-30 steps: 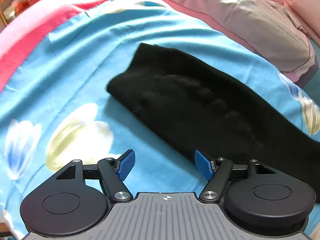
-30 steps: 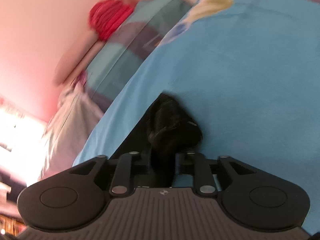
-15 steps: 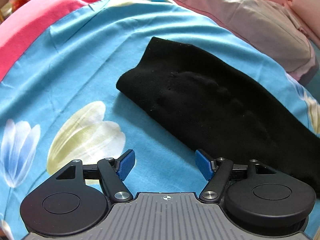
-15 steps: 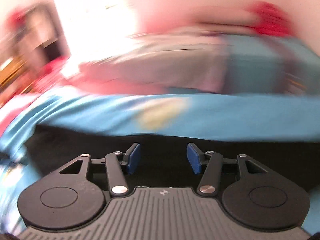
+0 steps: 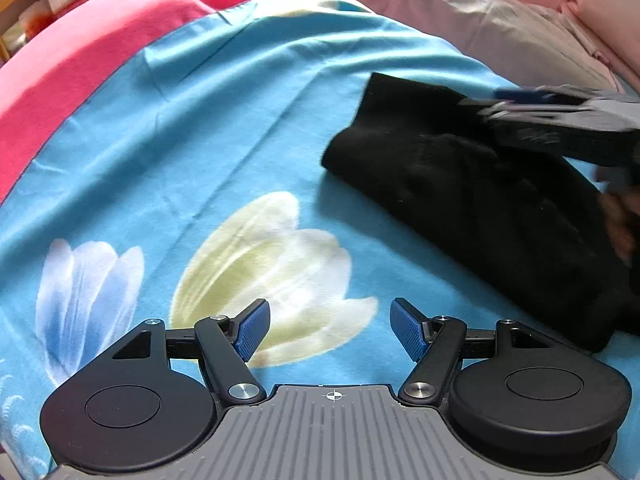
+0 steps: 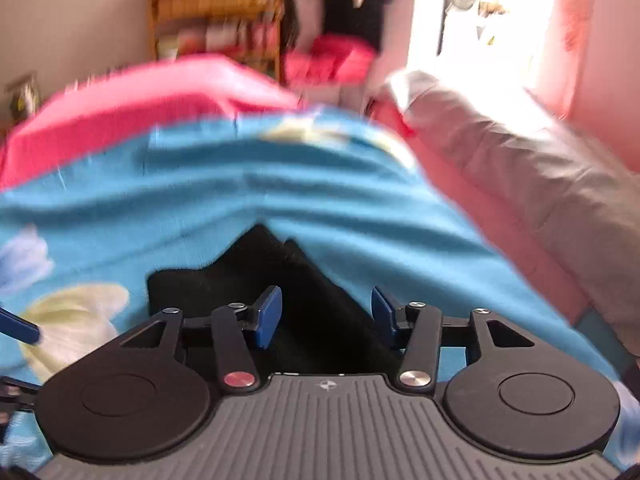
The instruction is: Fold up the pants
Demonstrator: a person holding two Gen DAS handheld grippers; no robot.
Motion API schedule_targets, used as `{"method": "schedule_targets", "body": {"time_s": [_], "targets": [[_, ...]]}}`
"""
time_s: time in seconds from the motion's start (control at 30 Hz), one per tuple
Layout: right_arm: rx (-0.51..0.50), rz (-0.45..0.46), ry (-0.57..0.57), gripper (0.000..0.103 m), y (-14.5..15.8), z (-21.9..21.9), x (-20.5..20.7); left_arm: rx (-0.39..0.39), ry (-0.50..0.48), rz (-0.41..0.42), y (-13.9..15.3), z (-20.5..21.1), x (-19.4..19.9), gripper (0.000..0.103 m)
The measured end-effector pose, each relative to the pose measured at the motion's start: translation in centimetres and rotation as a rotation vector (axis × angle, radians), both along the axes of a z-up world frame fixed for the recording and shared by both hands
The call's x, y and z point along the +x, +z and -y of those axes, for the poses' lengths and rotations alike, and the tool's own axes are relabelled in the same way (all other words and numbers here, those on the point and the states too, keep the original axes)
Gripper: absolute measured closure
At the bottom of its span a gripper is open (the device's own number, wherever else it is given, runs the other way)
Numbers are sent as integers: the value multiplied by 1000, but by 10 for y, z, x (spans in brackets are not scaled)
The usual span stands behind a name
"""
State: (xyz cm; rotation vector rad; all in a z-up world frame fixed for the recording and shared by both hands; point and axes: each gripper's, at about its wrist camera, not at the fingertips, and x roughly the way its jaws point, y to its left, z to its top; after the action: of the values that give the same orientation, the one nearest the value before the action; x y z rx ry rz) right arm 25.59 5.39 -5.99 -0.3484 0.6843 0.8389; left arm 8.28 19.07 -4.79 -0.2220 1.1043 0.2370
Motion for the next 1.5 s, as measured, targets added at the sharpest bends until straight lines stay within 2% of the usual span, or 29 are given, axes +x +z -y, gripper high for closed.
{"method": "schedule_targets", "body": {"time_s": [0.03,0.07,0.1,0.17,0.2,0.23,0.3,0.4,0.43,0.5,0.57,0.63,0.7,0.73,0.77,0.83,0.87,0.93,1.0,1.07,1.13,1.27,1.33,1.4,1.43,1.5], "targets": [[-26,-46,12,94,-9,-8,4,-9,6,2,0,-3,0,0],[-40,-68,14,98,-10,-10,7,-16,7,6,0,-6,1,0],[-4,-51,-11,98,-6,-6,11,-20,6,13,1,-8,2,0],[98,-109,-126,97,-4,13,25,-19,-3,30,3,-10,5,0],[106,-137,-159,94,-6,17,30,-16,-12,36,3,-10,9,0],[89,-146,-157,84,-10,17,32,-13,-20,37,4,-10,15,0],[67,-176,-135,75,-11,18,28,-10,-35,48,8,-9,28,0],[186,-164,-202,56,10,49,10,2,-69,96,19,-4,49,0],[231,-162,-240,54,16,65,3,4,-79,108,21,-2,57,0],[304,-190,-312,53,19,96,-13,-2,-103,123,19,3,77,0],[315,-264,-334,54,9,115,-26,-14,-133,107,10,10,102,0],[206,-282,-312,65,-10,124,-36,7,-160,64,-6,19,126,0],[90,-200,-429,81,-20,142,-38,67,-186,32,-17,26,138,0],[103,-190,-499,80,-19,153,-37,89,-186,25,-18,28,140,0],[161,-201,-547,78,-13,170,-39,89,-184,18,-17,28,141,0],[282,-245,-544,60,0,200,-52,75,-185,28,-10,26,139,0],[315,-268,-518,56,4,213,-63,63,-182,45,-5,24,138,0],[331,-309,-483,57,4,230,-86,18,-182,79,3,24,138,0],[360,-389,-450,58,-1,246,-112,-16,-197,104,4,27,143,0],[387,-463,-428,58,-12,250,-130,-42,-220,88,-6,34,152,0],[377,-479,-408,59,-20,248,-138,-29,-224,57,-23,39,160,0],[393,-487,-398,58,-36,232,-128,34,-256,64,-31,56,160,0],[402,-484,-407,60,-40,224,-117,35,-254,55,-31,57,161,0],[489,-442,-437,59,-39,228,-108,17,-251,49,-30,54,163,0],[556,-458,-474,59,-42,234,-104,9,-249,50,-30,52,164,0],[616,-599,-466,60,-58,235,-96,11,-248,53,-30,52,163,0]]}}
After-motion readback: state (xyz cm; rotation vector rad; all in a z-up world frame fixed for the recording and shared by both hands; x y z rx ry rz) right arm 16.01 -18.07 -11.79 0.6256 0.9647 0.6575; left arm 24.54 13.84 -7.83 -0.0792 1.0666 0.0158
